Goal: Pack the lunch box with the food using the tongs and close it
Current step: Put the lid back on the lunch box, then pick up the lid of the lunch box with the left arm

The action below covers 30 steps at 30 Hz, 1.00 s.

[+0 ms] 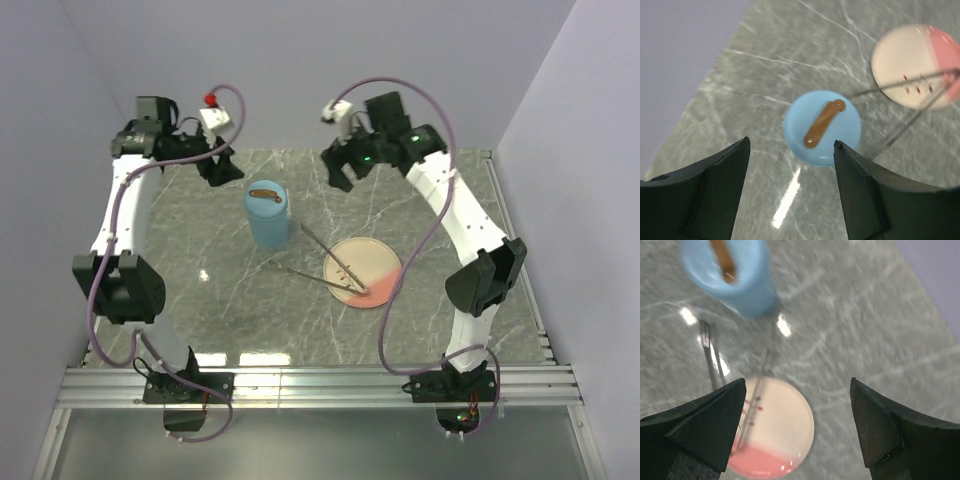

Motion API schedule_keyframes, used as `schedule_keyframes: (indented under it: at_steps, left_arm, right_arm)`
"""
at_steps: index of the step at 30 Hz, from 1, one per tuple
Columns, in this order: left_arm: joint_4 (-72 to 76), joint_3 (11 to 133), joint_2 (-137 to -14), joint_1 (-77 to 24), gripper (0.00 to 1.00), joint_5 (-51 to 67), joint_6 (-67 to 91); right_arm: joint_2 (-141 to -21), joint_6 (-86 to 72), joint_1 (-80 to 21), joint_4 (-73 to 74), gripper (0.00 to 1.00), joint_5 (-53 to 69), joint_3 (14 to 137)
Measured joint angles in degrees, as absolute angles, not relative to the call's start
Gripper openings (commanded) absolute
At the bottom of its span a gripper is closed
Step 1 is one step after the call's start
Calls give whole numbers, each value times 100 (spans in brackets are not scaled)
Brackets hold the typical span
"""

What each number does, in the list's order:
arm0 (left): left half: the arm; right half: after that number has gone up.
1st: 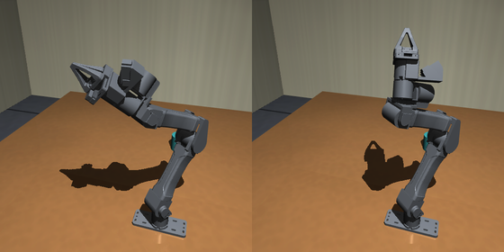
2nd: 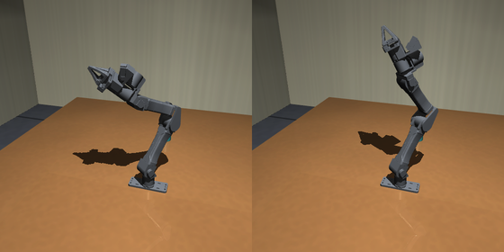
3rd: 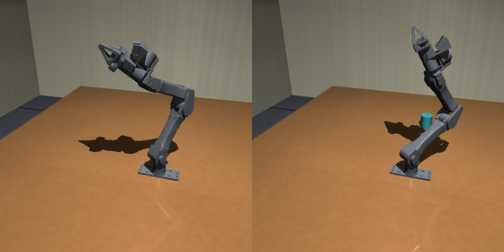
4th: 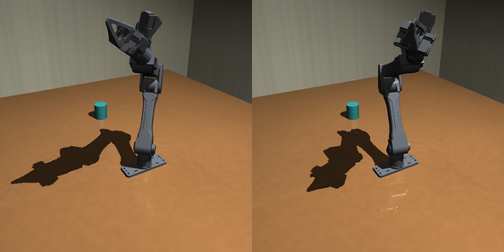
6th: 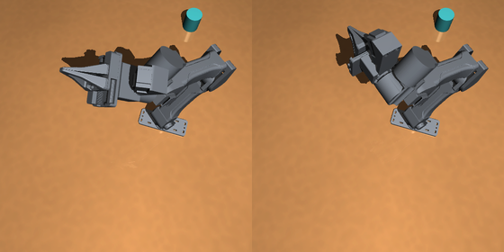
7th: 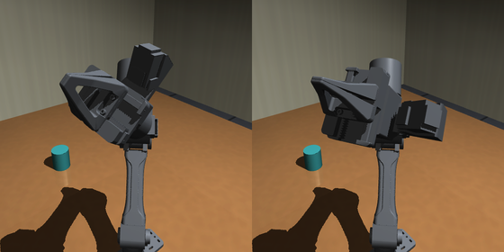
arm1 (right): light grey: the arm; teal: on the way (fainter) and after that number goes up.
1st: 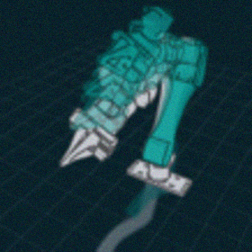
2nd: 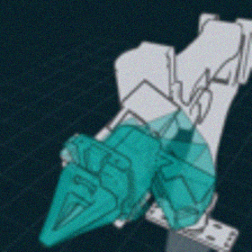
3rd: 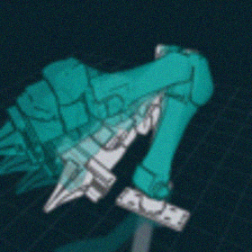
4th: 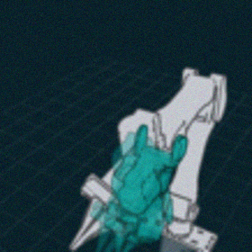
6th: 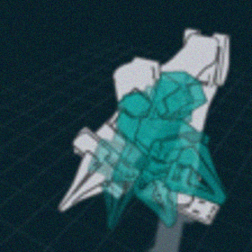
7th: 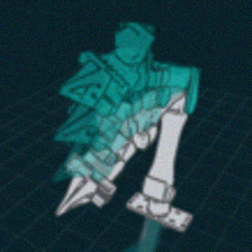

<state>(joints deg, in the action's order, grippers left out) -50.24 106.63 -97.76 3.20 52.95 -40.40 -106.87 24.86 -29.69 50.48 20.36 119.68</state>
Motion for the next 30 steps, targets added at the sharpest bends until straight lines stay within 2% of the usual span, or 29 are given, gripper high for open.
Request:
schedule_keyframes:
  at_steps: [4, 7, 14, 30]
  left_arm:
    - [-5557, 10801, -10359, -1, 70, 5415, -5068]
    - [-5977, 11356, -10925, -93, 66, 5369, -5758]
    - [-6458, 11609, -11321, -521, 59, 5004, -6807]
    - [-7126, 11913, -11640, -766, 56, 4825, -7389]
  right_arm:
    - [-10825, 2475, -2073, 5725, 92, 2443, 12031]
    - [-10818, 2512, -1680, 6108, 93, 2650, 11893]
    - [-10783, 2696, -1636, 6580, 93, 2692, 11655]
    - [-10777, 2827, -1625, 6768, 93, 2707, 11655]
